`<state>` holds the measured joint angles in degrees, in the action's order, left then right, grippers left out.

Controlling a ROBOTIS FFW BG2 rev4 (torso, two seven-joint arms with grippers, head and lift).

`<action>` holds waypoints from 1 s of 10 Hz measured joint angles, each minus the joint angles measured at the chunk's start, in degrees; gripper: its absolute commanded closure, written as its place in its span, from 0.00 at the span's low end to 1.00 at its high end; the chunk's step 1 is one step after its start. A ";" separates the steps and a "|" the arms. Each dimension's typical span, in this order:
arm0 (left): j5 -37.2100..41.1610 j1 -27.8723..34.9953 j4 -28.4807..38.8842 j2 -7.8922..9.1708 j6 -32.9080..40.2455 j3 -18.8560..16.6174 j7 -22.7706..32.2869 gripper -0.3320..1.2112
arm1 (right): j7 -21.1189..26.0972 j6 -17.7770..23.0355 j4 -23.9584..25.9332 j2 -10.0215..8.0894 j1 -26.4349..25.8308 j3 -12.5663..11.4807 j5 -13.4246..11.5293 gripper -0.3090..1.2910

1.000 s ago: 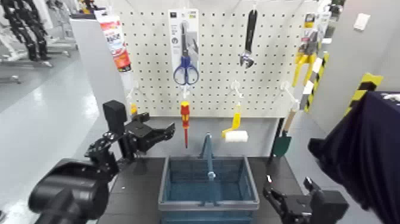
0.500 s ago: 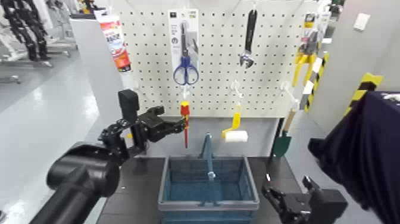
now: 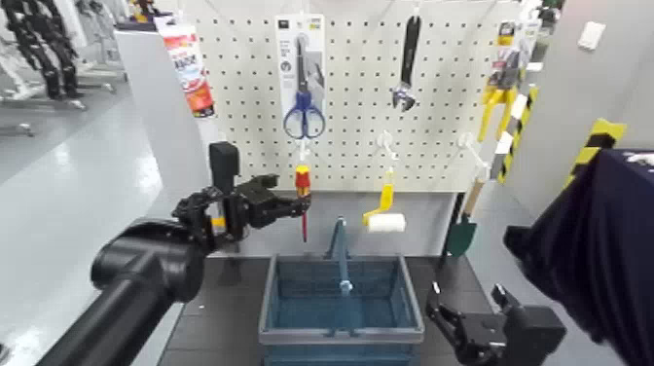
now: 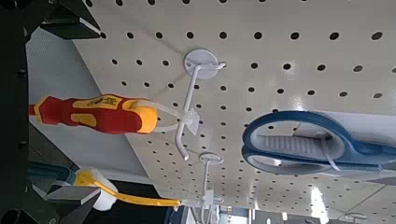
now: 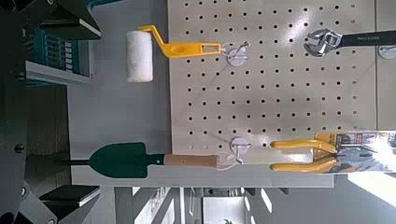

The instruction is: Put the red screwdriver into the crate.

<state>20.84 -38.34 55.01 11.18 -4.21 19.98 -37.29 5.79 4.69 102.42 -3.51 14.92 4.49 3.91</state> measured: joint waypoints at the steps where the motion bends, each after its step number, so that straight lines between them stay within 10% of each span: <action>1: -0.16 -1.07 -1.90 -0.29 0.50 0.51 -0.38 0.30 | -0.07 0.05 -0.09 0.00 -0.13 0.12 0.03 0.28; 6: -0.97 -6.49 -10.07 -2.06 3.37 2.41 -2.95 0.39 | -0.17 0.61 -0.20 -0.14 -0.70 0.63 0.04 0.28; 10: -0.90 -7.45 -13.10 -3.04 3.30 2.43 -4.24 0.80 | -0.17 0.81 -0.20 -0.25 -0.79 0.54 0.04 0.28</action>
<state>19.94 -45.79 41.91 8.14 -0.91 22.41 -41.54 5.62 5.50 102.22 -3.76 14.13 5.02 3.96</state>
